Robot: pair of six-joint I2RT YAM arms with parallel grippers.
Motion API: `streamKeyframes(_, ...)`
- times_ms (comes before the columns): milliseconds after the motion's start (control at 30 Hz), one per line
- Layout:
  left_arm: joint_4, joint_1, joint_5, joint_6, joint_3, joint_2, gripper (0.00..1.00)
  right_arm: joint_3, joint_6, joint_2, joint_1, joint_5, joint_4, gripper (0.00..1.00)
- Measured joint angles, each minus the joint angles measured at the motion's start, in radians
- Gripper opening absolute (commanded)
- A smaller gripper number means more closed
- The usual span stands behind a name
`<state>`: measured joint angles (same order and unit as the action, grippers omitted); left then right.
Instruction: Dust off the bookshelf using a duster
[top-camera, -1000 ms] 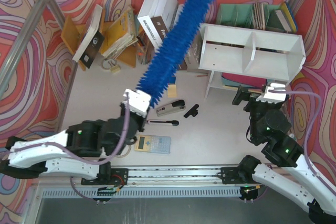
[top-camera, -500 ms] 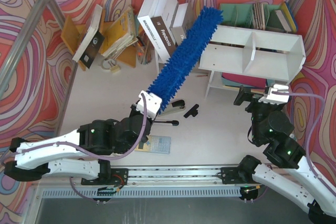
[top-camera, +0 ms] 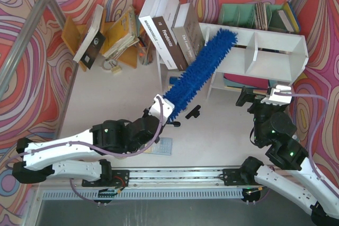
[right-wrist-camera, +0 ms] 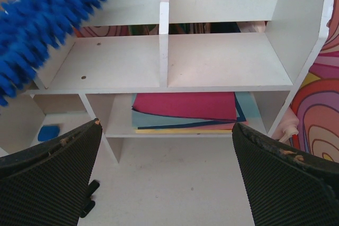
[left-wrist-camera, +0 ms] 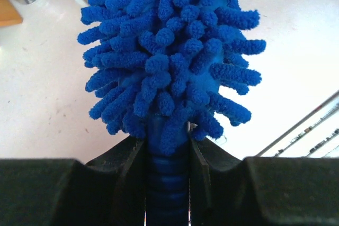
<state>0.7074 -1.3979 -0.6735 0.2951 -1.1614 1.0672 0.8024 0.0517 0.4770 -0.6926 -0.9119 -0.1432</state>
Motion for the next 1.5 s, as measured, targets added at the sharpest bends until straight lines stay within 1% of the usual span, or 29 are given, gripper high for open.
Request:
streamKeyframes(200, -0.016, -0.003, 0.094, -0.079, -0.019, -0.083, 0.0, 0.0, 0.0, 0.0, 0.0, 0.0, 0.0, 0.99)
streamKeyframes(333, -0.081, -0.005, 0.071, -0.142, -0.054, -0.182, 0.0, 0.0, 0.0, 0.0, 0.0, 0.001, 0.0, 0.99)
streamKeyframes(433, -0.117, -0.006, -0.024, -0.19, -0.087, -0.243, 0.0, 0.0, -0.004, 0.0, 0.0, 0.004, 0.0, 0.99)
streamKeyframes(600, -0.178, -0.006, -0.252, -0.248, -0.131, -0.302, 0.0, 0.0, -0.007, -0.005, 0.0, 0.004, -0.001, 0.99)
streamKeyframes(733, -0.188, -0.005, -0.381, -0.268, -0.138, -0.335, 0.0, 0.0, -0.008, -0.005, 0.0, 0.004, -0.003, 0.99)
streamKeyframes(800, -0.183, -0.005, -0.423, -0.265, -0.141, -0.344, 0.0, 0.0, -0.008, -0.005, 0.0, 0.004, -0.003, 0.99)
streamKeyframes(900, -0.14, -0.005, -0.474, -0.229, -0.149, -0.345, 0.0, 0.0, -0.008, -0.005, 0.0, 0.004, -0.003, 0.99)
streamKeyframes(967, -0.079, -0.004, -0.499, -0.183, -0.164, -0.344, 0.0, 0.0, -0.008, -0.005, 0.0, 0.005, -0.003, 0.99)
streamKeyframes(1133, 0.095, 0.001, -0.539, -0.002, -0.198, -0.342, 0.0, 0.0, -0.008, 0.001, 0.0, 0.004, -0.003, 0.99)
streamKeyframes(1233, 0.212, 0.015, -0.536, 0.109, -0.225, -0.325, 0.0, 0.0, -0.008, 0.011, 0.0, 0.005, -0.003, 0.99)
streamKeyframes(1333, 0.296, 0.067, -0.489, 0.197, -0.235, -0.287, 0.0, 0.0, -0.008, 0.018, 0.0, 0.005, -0.003, 0.99)
streamKeyframes(1400, 0.326, 0.13, -0.429, 0.237, -0.227, -0.26, 0.0, 0.0, -0.008, 0.018, 0.0, 0.005, -0.003, 0.99)
streamKeyframes(1500, 0.34, 0.25, -0.296, 0.27, -0.175, -0.241, 0.0, 0.0, -0.01, 0.018, 0.0, 0.005, -0.003, 0.99)
